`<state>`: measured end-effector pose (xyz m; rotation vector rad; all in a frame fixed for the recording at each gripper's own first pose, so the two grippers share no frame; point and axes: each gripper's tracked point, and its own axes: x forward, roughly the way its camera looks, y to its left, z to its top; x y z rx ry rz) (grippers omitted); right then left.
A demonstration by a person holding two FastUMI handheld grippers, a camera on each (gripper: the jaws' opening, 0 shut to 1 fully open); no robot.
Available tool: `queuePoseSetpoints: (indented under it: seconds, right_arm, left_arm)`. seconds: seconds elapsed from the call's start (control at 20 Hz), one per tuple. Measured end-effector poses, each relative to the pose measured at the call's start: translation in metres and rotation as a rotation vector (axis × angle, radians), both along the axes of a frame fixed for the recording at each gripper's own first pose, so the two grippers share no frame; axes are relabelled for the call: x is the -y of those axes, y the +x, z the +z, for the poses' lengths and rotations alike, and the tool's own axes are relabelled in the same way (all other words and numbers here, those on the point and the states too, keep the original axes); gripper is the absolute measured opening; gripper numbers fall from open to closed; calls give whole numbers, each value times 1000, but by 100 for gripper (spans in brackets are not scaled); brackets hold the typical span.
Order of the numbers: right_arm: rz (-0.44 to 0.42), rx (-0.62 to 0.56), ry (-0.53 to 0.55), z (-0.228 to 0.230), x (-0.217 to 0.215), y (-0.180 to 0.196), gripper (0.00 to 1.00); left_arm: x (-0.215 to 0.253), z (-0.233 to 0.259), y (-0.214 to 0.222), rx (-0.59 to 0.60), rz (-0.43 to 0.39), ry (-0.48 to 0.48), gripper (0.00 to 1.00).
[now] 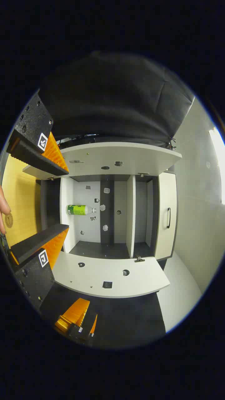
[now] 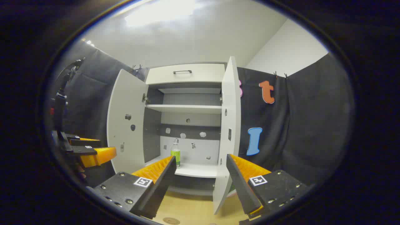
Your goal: Grasp the bottle in the cabinet with the left hand and place it on the coaster, then close the right door with the right hand and the left door with the left hand.
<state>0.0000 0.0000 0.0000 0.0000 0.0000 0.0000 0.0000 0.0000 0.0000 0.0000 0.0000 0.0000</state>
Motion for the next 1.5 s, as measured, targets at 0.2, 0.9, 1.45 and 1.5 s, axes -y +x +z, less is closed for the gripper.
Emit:
queuePoseSetpoints:
  seconds: [0.2,0.9,1.45,1.5]
  right_arm:
    - [7,-8,-2,-1,2,13,97]
    - [6,3,-43,-19,-6,77,97]
    - [-19,6,-46,-33,-5,124,97]
    - [-17,5,-49,-34,-5,127,97]
  left_arm:
    - [9,-5,18,-18,-5,-9,98]
    - [10,-40,139,-48,-72,-14,98]
    - [44,-75,295,-15,-225,-97,99]
    - [44,-80,311,-18,-214,-82,99]
